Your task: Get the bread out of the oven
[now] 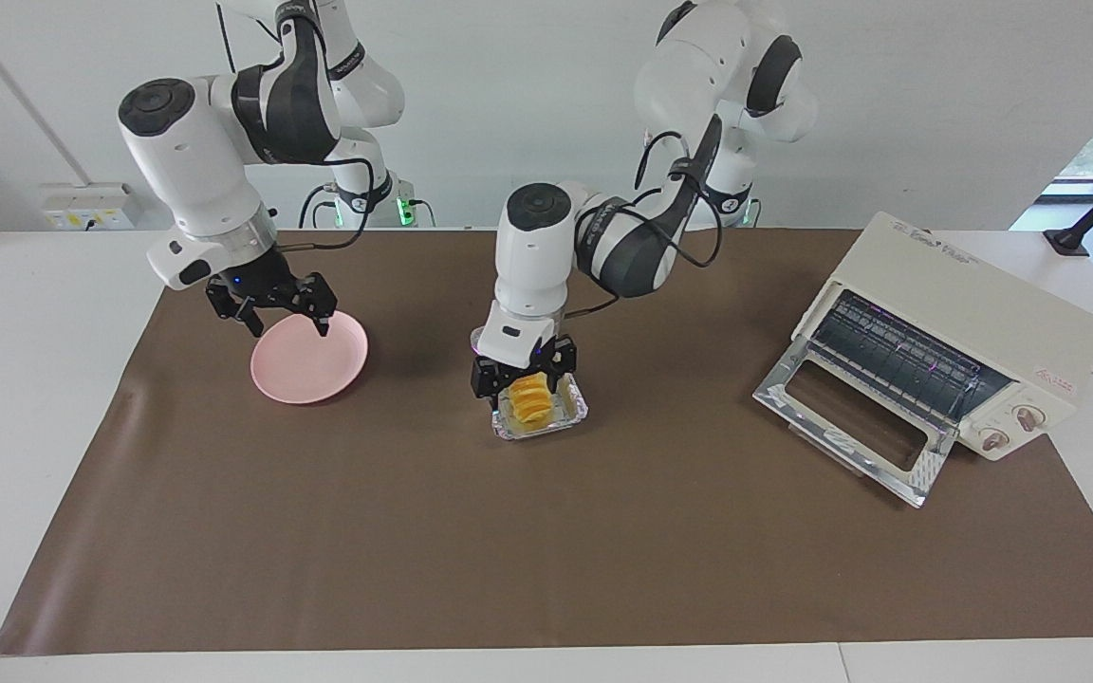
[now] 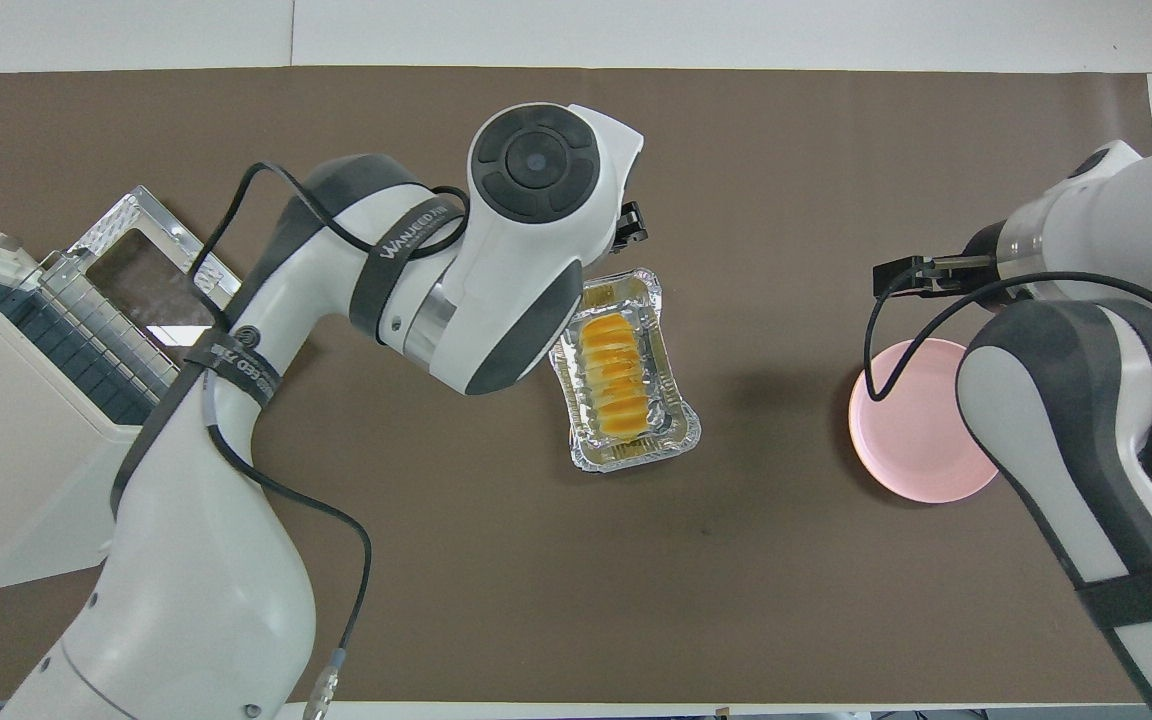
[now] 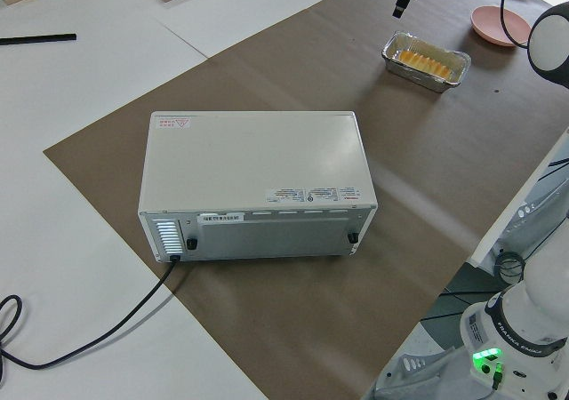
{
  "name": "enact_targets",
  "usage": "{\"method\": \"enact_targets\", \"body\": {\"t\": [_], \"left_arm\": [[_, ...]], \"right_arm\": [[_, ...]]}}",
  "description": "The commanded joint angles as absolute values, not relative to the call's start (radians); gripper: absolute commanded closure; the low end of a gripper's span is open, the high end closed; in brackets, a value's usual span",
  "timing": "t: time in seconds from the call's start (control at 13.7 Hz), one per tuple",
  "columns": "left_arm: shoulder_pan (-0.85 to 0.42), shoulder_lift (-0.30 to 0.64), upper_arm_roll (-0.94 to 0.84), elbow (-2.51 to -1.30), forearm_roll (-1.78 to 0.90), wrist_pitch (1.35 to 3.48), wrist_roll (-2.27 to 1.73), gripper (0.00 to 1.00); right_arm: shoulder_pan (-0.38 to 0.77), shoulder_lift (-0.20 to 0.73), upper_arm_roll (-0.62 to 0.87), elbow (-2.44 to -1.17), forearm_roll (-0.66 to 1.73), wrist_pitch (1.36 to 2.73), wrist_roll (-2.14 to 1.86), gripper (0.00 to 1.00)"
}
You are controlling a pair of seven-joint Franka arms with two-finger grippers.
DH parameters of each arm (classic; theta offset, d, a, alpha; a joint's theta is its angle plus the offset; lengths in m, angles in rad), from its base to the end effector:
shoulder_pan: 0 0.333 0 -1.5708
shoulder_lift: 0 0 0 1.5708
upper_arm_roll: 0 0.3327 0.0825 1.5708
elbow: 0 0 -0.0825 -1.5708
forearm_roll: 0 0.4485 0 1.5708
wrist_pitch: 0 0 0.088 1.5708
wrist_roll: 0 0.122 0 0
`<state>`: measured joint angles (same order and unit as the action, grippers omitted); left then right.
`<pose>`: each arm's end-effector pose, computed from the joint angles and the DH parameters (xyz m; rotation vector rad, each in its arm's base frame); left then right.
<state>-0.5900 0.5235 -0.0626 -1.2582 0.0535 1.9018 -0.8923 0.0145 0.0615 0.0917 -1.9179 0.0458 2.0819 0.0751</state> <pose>0.6412 -0.4710 0.4567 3.0469 0.3606 0.1555 0.6433 0.0707 0.4454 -3.0821 -0.0159 -0.1512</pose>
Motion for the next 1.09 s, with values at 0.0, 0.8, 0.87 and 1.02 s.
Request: {"method": "enact_targets", "body": {"t": [0.0,0.8,0.87,1.02], "left_arm": [[-0.494,0.428,-0.071,-1.308,0.012,1.804,-0.732,0.0],[-0.117,0.213,-0.054,-1.387,0.006,1.654,-0.491,0.0],[-0.115,0.201,-0.054,-1.387,0.006,1.604,-0.468,0.0],[-0.104,0.152,-0.054,-1.451,0.008,1.566,-0.453,0.0]], "right_arm": [[0.086,0.158,0.092,-1.867,0.049,2.137,0.087,0.0],[0.296,0.342,0.092,-1.844,0.037,2.278,0.218,0.0],[0.299,0.351,0.092,-1.851,0.037,2.299,0.218,0.0],[0.314,0.353,0.092,-1.881,0.037,2.336,0.232,0.0]]}}
